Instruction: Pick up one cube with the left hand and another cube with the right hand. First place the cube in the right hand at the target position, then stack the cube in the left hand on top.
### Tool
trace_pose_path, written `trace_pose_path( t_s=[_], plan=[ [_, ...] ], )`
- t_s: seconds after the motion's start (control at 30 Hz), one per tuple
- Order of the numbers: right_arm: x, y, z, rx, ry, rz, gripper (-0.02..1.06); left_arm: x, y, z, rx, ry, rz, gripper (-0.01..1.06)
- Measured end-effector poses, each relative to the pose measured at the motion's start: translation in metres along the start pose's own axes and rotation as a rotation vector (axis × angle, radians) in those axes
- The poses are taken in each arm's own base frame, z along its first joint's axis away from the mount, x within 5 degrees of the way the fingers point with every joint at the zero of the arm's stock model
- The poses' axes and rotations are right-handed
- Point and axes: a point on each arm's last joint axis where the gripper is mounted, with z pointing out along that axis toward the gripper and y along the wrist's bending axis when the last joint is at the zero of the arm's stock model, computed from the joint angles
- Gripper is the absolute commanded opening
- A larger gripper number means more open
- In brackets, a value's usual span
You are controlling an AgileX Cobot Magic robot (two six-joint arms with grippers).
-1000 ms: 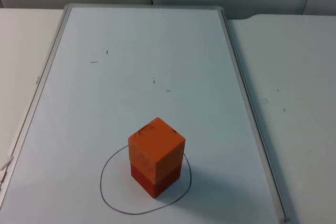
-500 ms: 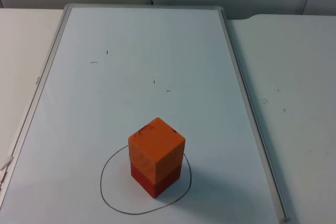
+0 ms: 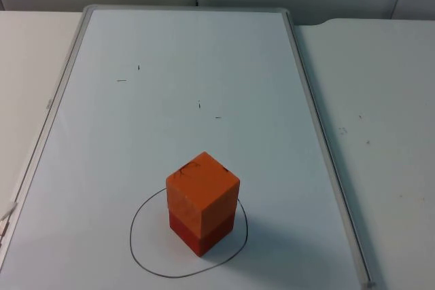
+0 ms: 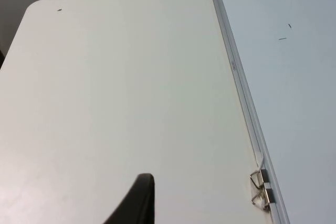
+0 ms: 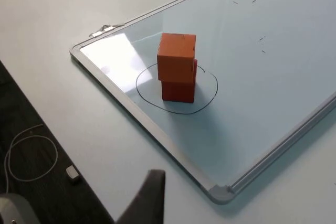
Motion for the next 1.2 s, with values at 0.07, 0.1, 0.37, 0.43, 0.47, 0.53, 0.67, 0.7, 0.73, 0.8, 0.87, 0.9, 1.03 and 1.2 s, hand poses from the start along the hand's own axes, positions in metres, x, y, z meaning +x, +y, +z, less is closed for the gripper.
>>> trace_pose_path(
  t_s=[0.07,0.1,0.37,0.43,0.47,0.53,0.67,0.7,0.73,0.8,0.87,0.9,1.03,1.2],
  plan=[
    [-0.0003,0.0,0.0,0.0,-0.004,0.0,0.91,0.0,0.0,0.0,0.0,0.0,0.0,1.05],
    [-0.0003,0.0,0.0,0.0,-0.004,0.0,0.91,0.0,0.0,0.0,0.0,0.0,0.0,1.05],
    [-0.0003,0.0,0.0,0.0,-0.004,0.0,0.91,0.0,0.0,0.0,0.0,0.0,0.0,1.05],
    [-0.0003,0.0,0.0,0.0,-0.004,0.0,0.98,0.0,0.0,0.0,0.0,0.0,0.0,1.05],
    [-0.0003,0.0,0.0,0.0,-0.004,0.0,1.03,0.0,0.0,0.0,0.0,0.0,0.0,1.05],
    [-0.0003,0.0,0.0,0.0,-0.004,0.0,1.05,0.0,0.0,0.0,0.0,0.0,0.0,1.05],
    [-0.0003,0.0,0.0,0.0,-0.004,0.0,1.05,0.0,0.0,0.0,0.0,0.0,0.0,1.05],
    [-0.0003,0.0,0.0,0.0,-0.004,0.0,1.05,0.0,0.0,0.0,0.0,0.0,0.0,1.05],
    [-0.0003,0.0,0.0,0.0,-0.004,0.0,1.05,0.0,0.0,0.0,0.0,0.0,0.0,1.05],
    [-0.0003,0.0,0.0,0.0,-0.004,0.0,1.05,0.0,0.0,0.0,0.0,0.0,0.0,1.05],
    [-0.0003,0.0,0.0,0.0,-0.004,0.0,1.05,0.0,0.0,0.0,0.0,0.0,0.0,1.05],
    [-0.0003,0.0,0.0,0.0,-0.004,0.0,1.05,0.0,0.0,0.0,0.0,0.0,0.0,1.05],
    [-0.0003,0.0,0.0,0.0,-0.004,0.0,1.05,0.0,0.0,0.0,0.0,0.0,0.0,1.05],
    [-0.0003,0.0001,-0.0001,0.016,-0.002,0.008,1.05,0.0,0.0,0.0,0.0,0.0,0.0,1.05]
  ],
)
